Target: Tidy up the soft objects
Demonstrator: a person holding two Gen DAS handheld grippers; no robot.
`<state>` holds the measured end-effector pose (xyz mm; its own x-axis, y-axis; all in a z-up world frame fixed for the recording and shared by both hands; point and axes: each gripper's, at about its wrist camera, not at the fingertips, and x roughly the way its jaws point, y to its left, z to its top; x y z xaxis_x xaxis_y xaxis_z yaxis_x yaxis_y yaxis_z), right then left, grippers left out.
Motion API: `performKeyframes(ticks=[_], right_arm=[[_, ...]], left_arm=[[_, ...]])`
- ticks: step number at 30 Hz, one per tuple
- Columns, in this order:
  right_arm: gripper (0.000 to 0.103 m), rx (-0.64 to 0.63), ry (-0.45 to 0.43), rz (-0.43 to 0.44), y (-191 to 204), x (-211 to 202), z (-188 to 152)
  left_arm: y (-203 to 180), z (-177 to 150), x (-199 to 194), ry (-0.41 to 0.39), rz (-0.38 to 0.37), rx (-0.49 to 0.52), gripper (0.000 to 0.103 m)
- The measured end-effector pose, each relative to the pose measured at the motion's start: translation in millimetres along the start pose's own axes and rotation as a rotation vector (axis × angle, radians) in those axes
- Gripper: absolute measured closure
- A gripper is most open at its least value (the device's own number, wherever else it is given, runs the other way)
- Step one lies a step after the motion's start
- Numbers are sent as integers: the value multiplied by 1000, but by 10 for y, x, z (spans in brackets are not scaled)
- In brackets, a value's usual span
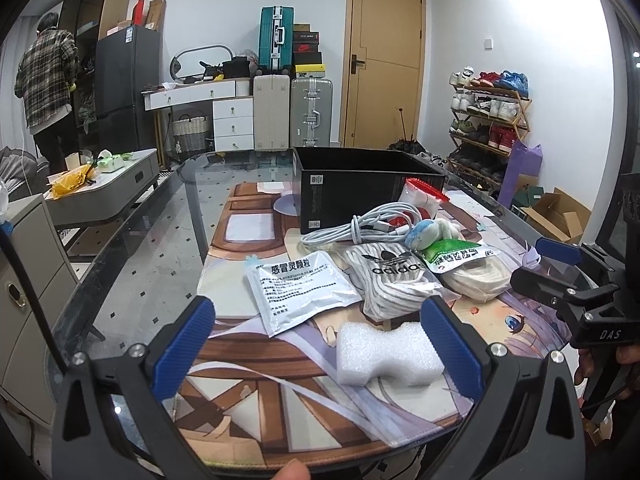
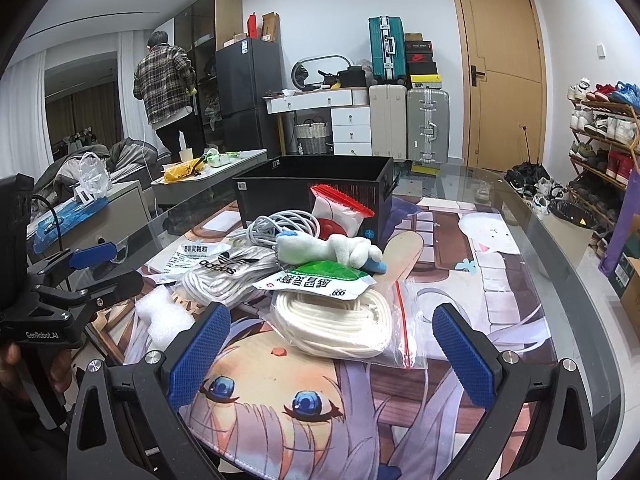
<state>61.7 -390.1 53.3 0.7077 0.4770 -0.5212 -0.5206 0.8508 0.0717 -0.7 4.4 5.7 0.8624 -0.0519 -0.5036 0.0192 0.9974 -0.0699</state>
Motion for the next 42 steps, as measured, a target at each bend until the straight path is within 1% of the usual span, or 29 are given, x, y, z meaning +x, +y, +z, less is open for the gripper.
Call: performKeyframes(ticks=[4, 12, 18, 23, 27, 33, 34, 35, 36, 38, 42], right_arm=[[0, -6, -6, 5, 17, -12, -3], [0, -2, -26, 16, 20, -54, 3], [0, -16, -29, 17, 47, -70, 33], [0, -21, -30, 23, 60, -68, 62], [0, -35, -28, 20, 77, -52, 86], [0, -38, -1, 20, 67, 13, 111], [0, -37, 5, 20, 58, 30, 113], [0, -35, 17, 23, 46, 51, 110], [0, -33, 28, 27, 30, 73, 110], [0, -29, 59, 37, 5, 136, 102], [0, -10, 121, 11, -62, 257, 89]], left_arm=[[16, 11, -7, -11, 4, -6, 0], [21, 45, -49, -64, 5, -15, 0], [-41, 97, -91, -96, 4, 16, 0], [-77, 124, -93, -104, 5, 30, 0], [-80, 146, -106, -123, -25, 33, 0], [-80, 166, -17, -84, -58, 34, 0], [-88, 168, 0, -82, -75, 37, 0], [-88, 173, 23, -65, -100, 39, 0], [-99, 176, 49, -49, -109, 43, 0], [-144, 168, 92, -24, -106, 71, 0], [-232, 118, 175, 17, -100, 109, 0]])
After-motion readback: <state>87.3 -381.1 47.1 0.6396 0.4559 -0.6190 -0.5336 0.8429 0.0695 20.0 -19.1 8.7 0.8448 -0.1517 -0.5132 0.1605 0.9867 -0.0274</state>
